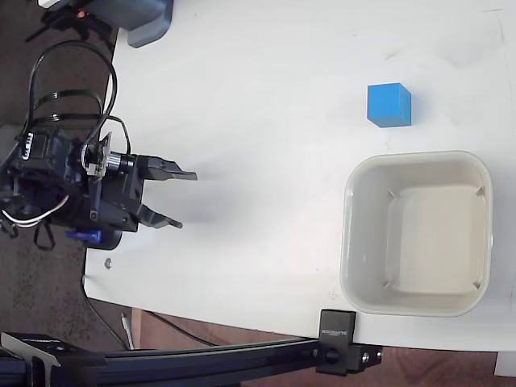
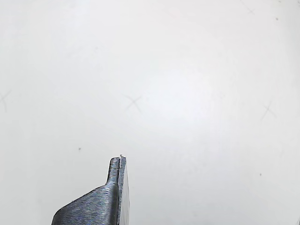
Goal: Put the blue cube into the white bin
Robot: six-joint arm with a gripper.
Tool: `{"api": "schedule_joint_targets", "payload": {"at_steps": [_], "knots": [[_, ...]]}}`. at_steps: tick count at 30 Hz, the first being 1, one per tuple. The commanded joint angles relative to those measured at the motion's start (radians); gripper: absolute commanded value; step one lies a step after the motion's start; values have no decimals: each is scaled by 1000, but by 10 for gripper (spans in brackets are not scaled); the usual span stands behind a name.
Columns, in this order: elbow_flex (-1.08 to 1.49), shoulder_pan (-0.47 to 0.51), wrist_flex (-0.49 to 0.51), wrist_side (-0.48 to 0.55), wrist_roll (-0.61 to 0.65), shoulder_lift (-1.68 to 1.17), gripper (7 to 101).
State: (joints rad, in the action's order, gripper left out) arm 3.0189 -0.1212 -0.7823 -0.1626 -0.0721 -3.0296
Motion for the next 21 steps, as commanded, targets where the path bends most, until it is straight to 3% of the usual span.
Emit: {"api": "schedule_joint_targets", "payload": {"at_steps": [1, 16, 21], "knots": [[-26, 23, 6, 20, -5, -23, 1003], [-124, 23, -9, 18, -23, -12, 1003], [-370, -11, 58, 11, -37, 288, 1003]]}}
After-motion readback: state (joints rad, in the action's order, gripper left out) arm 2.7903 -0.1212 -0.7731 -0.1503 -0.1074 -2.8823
